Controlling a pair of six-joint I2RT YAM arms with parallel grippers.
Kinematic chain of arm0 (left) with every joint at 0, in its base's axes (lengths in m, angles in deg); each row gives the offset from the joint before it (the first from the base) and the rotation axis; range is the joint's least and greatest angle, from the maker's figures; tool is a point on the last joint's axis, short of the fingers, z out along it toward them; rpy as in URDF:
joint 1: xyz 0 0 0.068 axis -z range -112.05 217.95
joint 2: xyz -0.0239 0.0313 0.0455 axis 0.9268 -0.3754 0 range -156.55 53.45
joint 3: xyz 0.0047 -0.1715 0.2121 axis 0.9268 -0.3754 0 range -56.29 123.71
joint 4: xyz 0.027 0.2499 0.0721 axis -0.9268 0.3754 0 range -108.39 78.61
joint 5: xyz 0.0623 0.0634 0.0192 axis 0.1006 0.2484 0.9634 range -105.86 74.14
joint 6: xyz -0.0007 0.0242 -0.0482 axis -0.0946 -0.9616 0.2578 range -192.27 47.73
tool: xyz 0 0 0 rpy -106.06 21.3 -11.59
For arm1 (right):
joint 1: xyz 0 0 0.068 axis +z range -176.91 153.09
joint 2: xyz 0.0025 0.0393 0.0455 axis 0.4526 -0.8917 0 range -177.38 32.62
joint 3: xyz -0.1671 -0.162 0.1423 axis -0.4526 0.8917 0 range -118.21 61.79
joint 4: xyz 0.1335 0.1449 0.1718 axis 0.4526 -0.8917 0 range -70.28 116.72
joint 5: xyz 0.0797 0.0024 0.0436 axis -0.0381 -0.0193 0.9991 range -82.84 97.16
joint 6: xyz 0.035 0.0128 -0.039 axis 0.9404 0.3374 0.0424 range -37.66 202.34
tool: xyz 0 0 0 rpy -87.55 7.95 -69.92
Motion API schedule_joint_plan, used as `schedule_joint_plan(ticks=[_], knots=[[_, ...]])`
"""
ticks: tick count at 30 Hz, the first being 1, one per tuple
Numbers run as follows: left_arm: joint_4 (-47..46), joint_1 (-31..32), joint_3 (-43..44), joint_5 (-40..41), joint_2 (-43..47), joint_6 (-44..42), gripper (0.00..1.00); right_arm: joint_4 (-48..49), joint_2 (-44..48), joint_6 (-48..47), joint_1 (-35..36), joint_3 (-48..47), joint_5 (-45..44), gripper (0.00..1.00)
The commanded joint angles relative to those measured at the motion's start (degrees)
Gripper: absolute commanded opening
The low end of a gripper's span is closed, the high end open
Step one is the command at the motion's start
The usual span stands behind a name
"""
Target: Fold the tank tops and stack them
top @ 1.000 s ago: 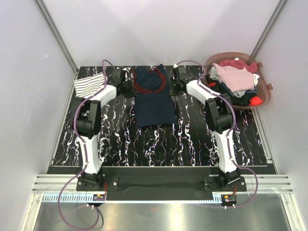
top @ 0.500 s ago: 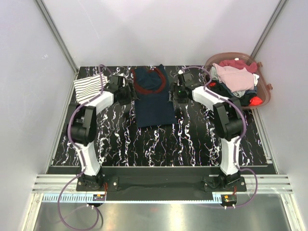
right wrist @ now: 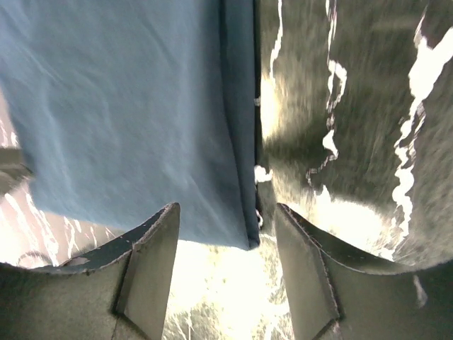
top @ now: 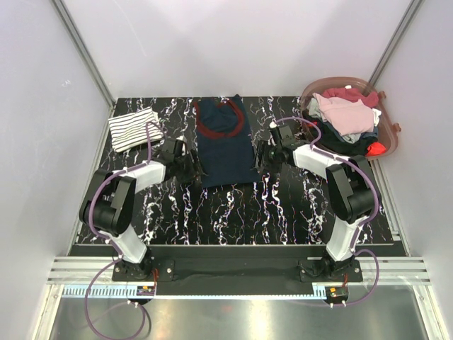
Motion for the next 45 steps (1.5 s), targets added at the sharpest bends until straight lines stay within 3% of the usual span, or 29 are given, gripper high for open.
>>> schedule_joint_plan(ticks=[1, 3, 7, 14, 18, 21, 22, 25, 29, 38, 41, 42, 45], knots=[[-3.59, -0.1, -2.41, -1.63, 3.36, 0.29, 0.66, 2.06, 1.24, 0.7, -0.2, 0.97, 3.52, 0.63], [-4.64, -0.09, -4.08, -2.86, 3.54, 0.99, 0.66, 2.59, 0.88, 0.7, -0.2, 1.49, 4.75, 0.61], [-7.72, -0.01, -5.76, -7.17, 2.76, 2.22, 0.59, 3.29, -0.35, 1.22, -0.2, 2.2, 7.04, 0.47], [-7.64, -0.01, -7.86, -7.79, 2.22, 2.4, 0.51, 3.21, -0.88, 2.19, -0.2, 4.48, 7.4, 0.46], [-7.81, -0.01, -9.01, -7.97, 2.22, 2.57, 0.49, 3.47, -0.79, 2.19, -0.2, 5.54, 7.66, 0.38], [-9.3, 0.08, -9.63, -8.85, 1.52, 2.75, 0.35, 4.08, -0.44, 2.28, -0.2, 6.94, 8.18, 0.25], [-9.74, 0.08, -9.71, -9.37, 1.35, 2.84, 0.23, 4.26, -0.09, 2.37, -0.2, 7.29, 8.18, 0.2], [-9.57, 0.08, -10.24, -9.38, 2.48, 2.75, 0.04, 4.52, 0.96, 2.28, -0.2, 9.05, 8.45, 0.09], [-8.08, 0.17, -13.48, -8.23, 6.78, 1.79, 0.0, 4.17, 4.47, 2.98, 0.06, 13.61, 9.06, 0.04], [-2.81, 1.4, -23.06, -6.56, 18.04, 0.81, 0.0, -0.13, 14.85, 6.41, 8.76, 22.49, 3.71, 0.11], [-1.66, 1.84, -25.35, -5.42, 21.37, 1.43, 0.0, -0.31, 18.19, 8.69, 12.96, 25.04, 0.72, 0.28], [-0.96, 2.01, -25.79, -5.16, 23.12, 1.6, 0.06, -0.31, 19.67, 9.39, 13.59, 25.4, 0.28, 0.38], [1.49, 3.24, -27.03, -4.37, 27.6, 2.31, 0.31, -0.4, 22.49, 9.75, 14.92, 27.07, -0.51, 0.48]])
